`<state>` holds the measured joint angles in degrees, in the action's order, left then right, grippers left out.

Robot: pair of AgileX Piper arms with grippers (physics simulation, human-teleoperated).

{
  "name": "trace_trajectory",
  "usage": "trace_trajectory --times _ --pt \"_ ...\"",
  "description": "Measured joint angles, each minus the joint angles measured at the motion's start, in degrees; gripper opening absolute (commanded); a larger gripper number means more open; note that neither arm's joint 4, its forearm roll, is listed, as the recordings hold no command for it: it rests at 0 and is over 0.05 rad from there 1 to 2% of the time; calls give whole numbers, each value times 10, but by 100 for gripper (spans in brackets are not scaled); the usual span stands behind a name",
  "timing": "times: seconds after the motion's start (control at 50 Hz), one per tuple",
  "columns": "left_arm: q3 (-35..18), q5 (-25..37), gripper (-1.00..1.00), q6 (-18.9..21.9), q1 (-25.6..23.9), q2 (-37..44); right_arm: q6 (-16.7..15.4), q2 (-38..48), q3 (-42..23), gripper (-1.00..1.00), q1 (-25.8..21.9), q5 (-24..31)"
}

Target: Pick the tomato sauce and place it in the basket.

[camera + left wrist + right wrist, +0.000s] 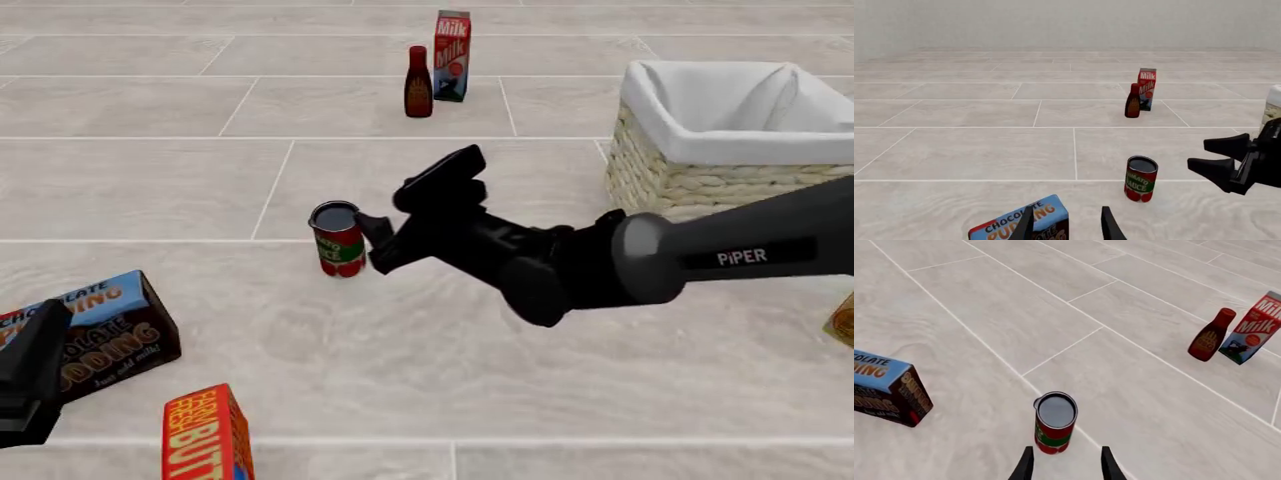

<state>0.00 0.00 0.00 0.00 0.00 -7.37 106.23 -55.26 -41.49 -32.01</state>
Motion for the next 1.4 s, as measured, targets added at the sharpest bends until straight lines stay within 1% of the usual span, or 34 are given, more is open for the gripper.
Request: trace_trajectory --times 0.22,0.58,0.94,1.4 --pt "0 0 100 0 0 0 1 36 -34 100 0 -3" --pt "0 0 100 0 0 0 3 90 -91 100 -1 9" --pt "0 0 100 0 0 0 7 145 -134 100 -6 18" --pt "0 0 100 0 0 0 -1 203 -197 100 -4 44"
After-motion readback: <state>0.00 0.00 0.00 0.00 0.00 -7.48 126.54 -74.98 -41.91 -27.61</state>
